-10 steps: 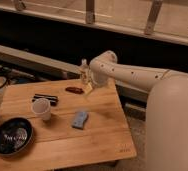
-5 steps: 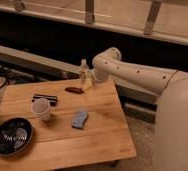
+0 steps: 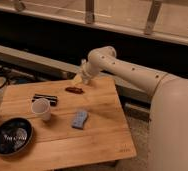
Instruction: Place the eraser on the white sponge
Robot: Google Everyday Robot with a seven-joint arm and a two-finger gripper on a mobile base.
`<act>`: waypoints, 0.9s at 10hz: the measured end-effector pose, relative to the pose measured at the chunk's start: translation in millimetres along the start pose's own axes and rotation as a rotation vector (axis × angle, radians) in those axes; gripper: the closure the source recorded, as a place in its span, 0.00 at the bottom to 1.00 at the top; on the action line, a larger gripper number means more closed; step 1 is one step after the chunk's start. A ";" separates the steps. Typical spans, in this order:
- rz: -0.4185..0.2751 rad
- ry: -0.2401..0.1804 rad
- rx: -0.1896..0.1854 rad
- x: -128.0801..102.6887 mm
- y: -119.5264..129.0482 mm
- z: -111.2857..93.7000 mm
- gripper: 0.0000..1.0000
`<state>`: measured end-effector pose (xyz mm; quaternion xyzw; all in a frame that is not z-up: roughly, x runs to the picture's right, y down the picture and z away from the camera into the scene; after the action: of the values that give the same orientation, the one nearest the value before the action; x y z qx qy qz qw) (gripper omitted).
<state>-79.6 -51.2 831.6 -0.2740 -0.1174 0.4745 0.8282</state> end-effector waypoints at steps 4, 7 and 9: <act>-0.023 0.003 -0.007 -1.7 6.1 1.4 0.20; -0.061 0.003 -0.012 -18.3 6.3 9.0 0.20; -0.109 0.013 -0.056 -44.8 21.4 38.6 0.20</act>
<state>-136.0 -67.5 854.2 -0.2937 -0.1400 0.4233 0.8456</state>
